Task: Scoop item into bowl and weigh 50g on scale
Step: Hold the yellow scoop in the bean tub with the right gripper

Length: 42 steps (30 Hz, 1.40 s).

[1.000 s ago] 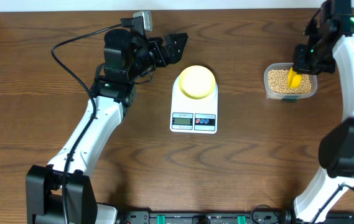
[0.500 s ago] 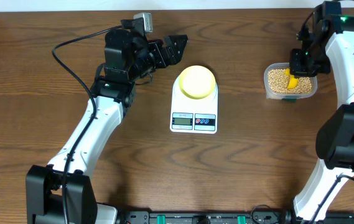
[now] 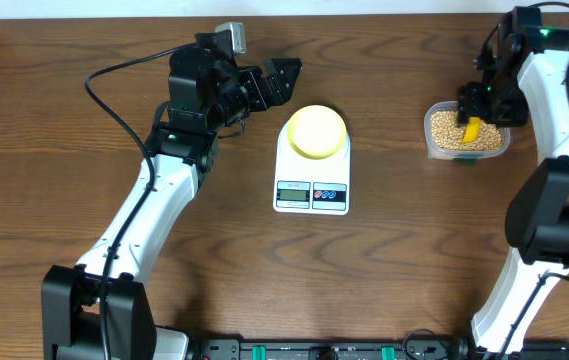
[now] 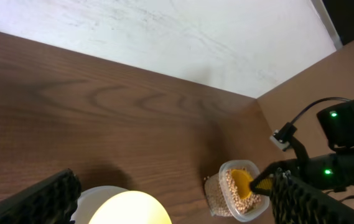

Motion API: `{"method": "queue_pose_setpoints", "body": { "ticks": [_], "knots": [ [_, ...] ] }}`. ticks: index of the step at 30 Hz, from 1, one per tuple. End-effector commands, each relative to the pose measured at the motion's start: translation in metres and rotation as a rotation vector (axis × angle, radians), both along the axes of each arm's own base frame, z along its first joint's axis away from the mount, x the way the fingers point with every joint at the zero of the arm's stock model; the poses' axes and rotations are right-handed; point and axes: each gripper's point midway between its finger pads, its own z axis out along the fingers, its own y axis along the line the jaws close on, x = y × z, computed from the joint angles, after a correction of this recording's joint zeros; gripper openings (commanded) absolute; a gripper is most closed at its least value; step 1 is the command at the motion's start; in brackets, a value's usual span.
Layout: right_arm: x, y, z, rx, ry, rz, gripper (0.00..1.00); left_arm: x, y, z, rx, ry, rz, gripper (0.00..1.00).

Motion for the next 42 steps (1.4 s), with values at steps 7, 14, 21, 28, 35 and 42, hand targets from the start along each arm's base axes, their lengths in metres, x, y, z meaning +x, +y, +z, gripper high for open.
{"method": "queue_pose_setpoints", "body": {
  "ticks": [7, 14, 21, 28, 35, 42],
  "knots": [
    [0.021, -0.006, -0.001, -0.023, -0.08, -0.008, 0.99, -0.001, 0.001, 0.013, 0.017, -0.033, 0.0, 0.98],
    [0.022, -0.006, -0.001, -0.024, -0.086, -0.008, 0.99, -0.001, 0.001, 0.013, 0.017, -0.033, 0.0, 0.98],
    [0.022, -0.006, -0.001, -0.024, -0.086, -0.008, 0.99, -0.001, 0.001, 0.013, 0.017, -0.033, 0.0, 0.98],
    [0.022, -0.006, -0.001, -0.024, -0.086, -0.008, 0.99, -0.001, 0.001, 0.013, 0.017, -0.033, 0.0, 0.98],
    [0.022, -0.006, -0.001, -0.024, -0.086, -0.008, 0.99, -0.001, 0.001, 0.013, 0.017, -0.033, 0.0, 0.98],
    [0.022, -0.006, -0.001, -0.024, -0.086, -0.008, 0.99, -0.001, 0.001, 0.013, 0.017, -0.033, 0.0, 0.98]
  ]
}}
